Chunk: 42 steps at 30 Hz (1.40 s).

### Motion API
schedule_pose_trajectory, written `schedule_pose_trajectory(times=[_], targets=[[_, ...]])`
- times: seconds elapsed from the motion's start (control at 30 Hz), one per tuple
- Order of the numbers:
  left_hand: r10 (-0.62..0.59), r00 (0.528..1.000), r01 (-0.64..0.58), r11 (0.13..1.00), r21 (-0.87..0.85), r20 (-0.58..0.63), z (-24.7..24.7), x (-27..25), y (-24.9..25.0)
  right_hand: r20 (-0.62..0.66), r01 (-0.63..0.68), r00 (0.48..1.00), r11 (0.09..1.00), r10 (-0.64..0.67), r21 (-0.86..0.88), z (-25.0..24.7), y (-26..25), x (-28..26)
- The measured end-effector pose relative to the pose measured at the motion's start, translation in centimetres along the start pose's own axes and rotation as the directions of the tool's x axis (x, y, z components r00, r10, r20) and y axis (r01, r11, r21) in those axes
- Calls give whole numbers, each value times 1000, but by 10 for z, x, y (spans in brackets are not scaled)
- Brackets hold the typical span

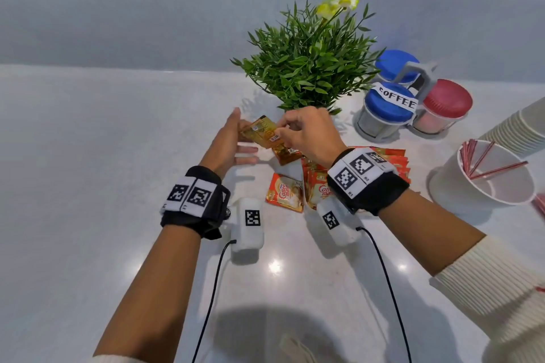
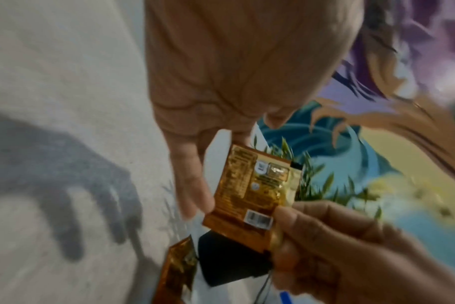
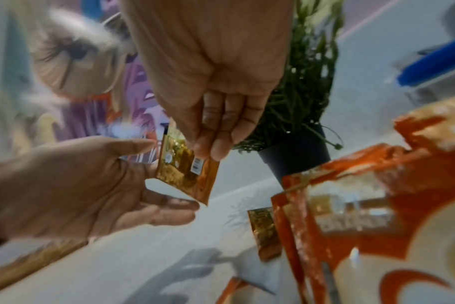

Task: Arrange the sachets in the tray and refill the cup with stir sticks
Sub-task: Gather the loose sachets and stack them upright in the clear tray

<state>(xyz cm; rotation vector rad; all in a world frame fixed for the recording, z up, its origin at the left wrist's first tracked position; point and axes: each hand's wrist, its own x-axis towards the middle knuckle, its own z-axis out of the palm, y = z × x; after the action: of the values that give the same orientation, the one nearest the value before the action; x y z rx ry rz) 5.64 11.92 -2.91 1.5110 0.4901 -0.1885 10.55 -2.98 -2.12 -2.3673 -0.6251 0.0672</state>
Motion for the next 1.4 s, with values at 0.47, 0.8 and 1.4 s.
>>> schedule_pose_trajectory(times=[0.47, 0.8, 1.4], targets=[[48, 992, -59, 994, -95, -117, -49, -2, -9, 139, -371, 908, 912, 396, -177, 40, -13, 28], [30, 991, -29, 999, 15, -131, -73, 7, -16, 158, -243, 888, 732, 432, -636, 75, -10, 41], [51, 990, -44, 997, 57, -131, -68, -12, -19, 216, -290, 875, 826, 434, -483, 35, -27, 34]])
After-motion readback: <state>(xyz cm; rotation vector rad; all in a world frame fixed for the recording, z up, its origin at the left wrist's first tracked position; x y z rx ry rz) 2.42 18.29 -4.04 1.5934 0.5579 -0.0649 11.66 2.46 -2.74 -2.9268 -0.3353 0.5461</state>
